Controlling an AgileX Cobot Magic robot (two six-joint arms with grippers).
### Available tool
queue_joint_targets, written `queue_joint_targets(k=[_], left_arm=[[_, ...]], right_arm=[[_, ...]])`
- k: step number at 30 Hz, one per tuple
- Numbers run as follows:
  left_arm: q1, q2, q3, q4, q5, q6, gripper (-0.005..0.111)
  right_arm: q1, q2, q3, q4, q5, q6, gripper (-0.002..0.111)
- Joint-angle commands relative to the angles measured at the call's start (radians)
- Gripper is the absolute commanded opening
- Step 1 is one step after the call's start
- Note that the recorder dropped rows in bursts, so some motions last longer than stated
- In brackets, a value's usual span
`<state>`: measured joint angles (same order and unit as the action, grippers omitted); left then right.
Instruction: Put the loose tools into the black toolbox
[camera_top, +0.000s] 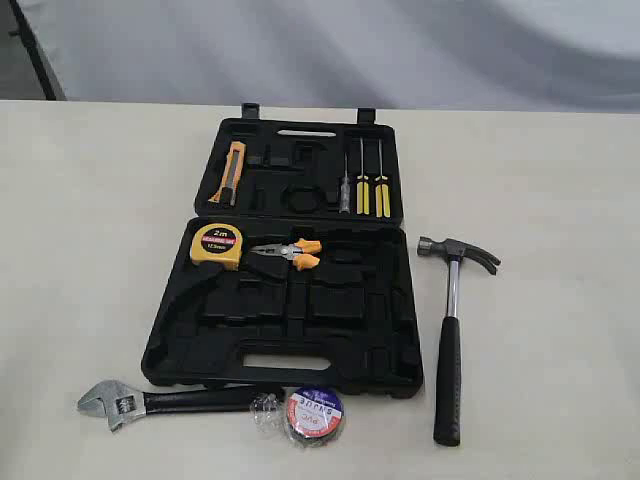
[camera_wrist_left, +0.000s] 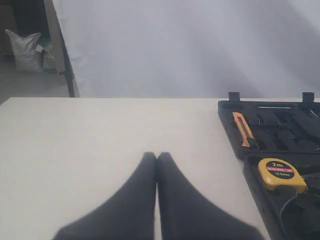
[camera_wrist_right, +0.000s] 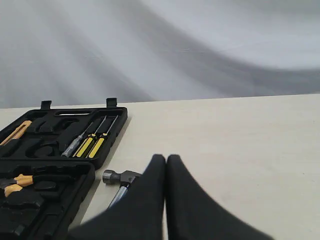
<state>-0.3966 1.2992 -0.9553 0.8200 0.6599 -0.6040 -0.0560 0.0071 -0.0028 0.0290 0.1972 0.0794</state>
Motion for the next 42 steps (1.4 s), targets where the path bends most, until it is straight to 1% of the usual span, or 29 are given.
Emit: queue_joint_targets(k=[1, 25, 27, 29, 32, 35, 39, 41, 42], left_arm=[[0.003, -0.008, 0.009, -0.014, -0.017, -0.010, 0.001], [0.003, -0.008, 0.009, -0.014, -0.017, -0.010, 0.001], [0.003, -0.008, 0.009, -0.014, -0.017, -0.010, 0.001], [0.003, -0.008, 0.009, -0.014, -0.017, -0.010, 0.001], [0.003, -0.008, 0.009, -0.014, -0.017, -0.010, 0.001], [0.003, -0.008, 0.009, -0.014, -0.017, -0.010, 0.001], [0.003, -0.008, 0.009, -0.014, -0.017, -0.010, 0.001], [0.003, -0.008, 0.009, -0.014, -0.017, -0.010, 0.001], [0.003, -0.008, 0.009, -0.014, -0.017, -0.010, 0.001]], right_arm=[[-0.005, -0.007, 0.003, -0.002, 0.004, 0.001, 0.000], [-0.005, -0.007, 0.003, -0.002, 0.004, -0.002, 0.000], [-0.005, -0.007, 0.003, 0.001, -0.021, 0.007, 0.000], [-0.005, -0.007, 0.003, 0.025, -0.090, 0.011, 0.000], [-0.005, -0.007, 0.003, 0.068, -0.262, 0.028, 0.000], [-0.005, -0.007, 0.003, 0.106, -0.450, 0.103, 0.000], [-0.005, -0.007, 0.003, 0.102, -0.672, 0.182, 0.000], [-0.005, -0.007, 0.003, 0.096, -0.736, 0.187, 0.000], [-0.005, -0.007, 0.002, 0.087, -0.730, 0.175, 0.000]])
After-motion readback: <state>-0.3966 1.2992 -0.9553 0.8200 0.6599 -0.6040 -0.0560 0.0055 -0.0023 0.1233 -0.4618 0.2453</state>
